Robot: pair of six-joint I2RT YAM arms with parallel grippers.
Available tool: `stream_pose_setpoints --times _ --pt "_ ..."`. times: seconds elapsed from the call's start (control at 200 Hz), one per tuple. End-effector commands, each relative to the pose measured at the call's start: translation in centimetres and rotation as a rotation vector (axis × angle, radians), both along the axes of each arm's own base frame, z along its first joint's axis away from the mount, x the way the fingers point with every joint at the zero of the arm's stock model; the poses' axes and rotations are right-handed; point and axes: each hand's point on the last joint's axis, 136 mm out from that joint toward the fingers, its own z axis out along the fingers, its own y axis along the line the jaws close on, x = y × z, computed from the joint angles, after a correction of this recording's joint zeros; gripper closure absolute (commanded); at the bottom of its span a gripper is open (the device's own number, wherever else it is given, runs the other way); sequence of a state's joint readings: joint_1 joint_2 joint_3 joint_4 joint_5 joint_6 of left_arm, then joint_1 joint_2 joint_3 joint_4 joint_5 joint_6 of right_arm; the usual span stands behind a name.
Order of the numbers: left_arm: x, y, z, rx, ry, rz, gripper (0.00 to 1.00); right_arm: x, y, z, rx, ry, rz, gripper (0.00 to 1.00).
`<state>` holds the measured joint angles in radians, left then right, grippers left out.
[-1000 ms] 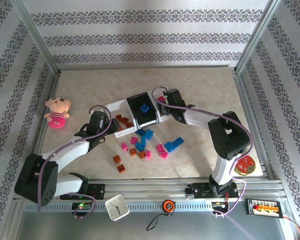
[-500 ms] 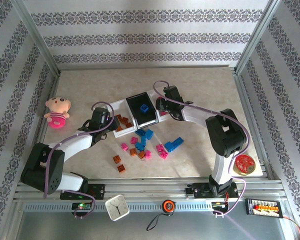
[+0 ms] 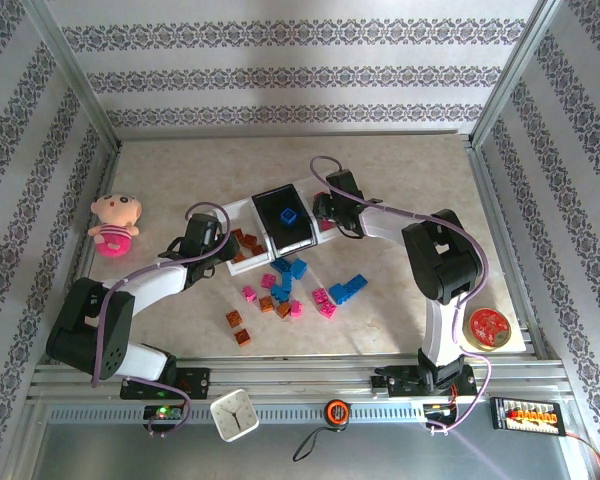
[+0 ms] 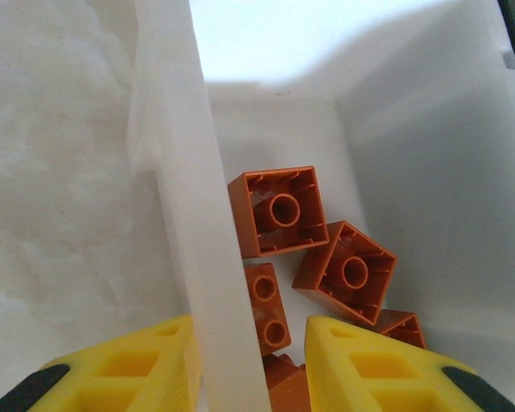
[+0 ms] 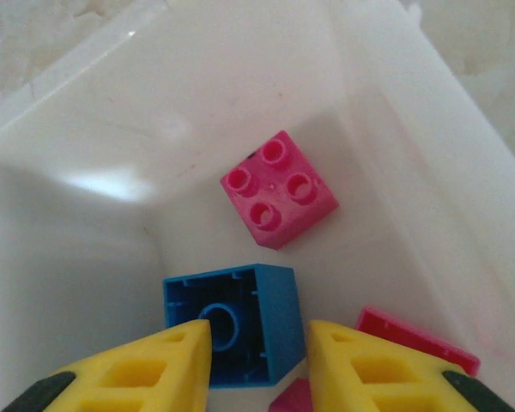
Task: Sort the legos into containers by color
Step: Pick up the lego from the container.
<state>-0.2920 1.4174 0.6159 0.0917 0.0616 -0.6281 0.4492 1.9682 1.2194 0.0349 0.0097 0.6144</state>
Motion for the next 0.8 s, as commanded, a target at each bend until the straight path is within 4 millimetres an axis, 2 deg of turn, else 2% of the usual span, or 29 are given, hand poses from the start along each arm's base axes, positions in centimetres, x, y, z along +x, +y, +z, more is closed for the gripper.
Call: stream_pose_setpoints --times 0.0,0.165,0.32,0.415,0.58,0.795 --pt "1.5 -0.4 1.4 -0.017 -0.051 -0.022 0.65 -0.1 0.1 -1.7 -0.004 0.043 -0.015 0.69" --pt "1.7 -0.6 1.4 -0.017 -0.050 -0.029 0.66 -0.3 0.2 -2.1 0.004 0.043 -0.011 0.80" --pt "2.0 -0.7 1.4 -0.020 -0.047 -0.035 0.67 -0.2 0.1 -1.1 0.003 0.014 -0.002 0.89" --pt "2.4 -0.8 1.4 -0.022 -0.047 -0.038 0.67 -0.1 0.0 -0.5 0.000 -0.003 0.000 1.00" --pt "2.8 -0.8 1.4 -0.019 -0.044 -0.042 0.67 -0.2 -0.5 0.5 -0.012 -0.036 -0.003 1.00" --pt "3.1 -0.5 1.6 -0.021 -0.047 -0.039 0.67 0.0 -1.5 2.9 -0.043 -0.100 -0.021 1.00"
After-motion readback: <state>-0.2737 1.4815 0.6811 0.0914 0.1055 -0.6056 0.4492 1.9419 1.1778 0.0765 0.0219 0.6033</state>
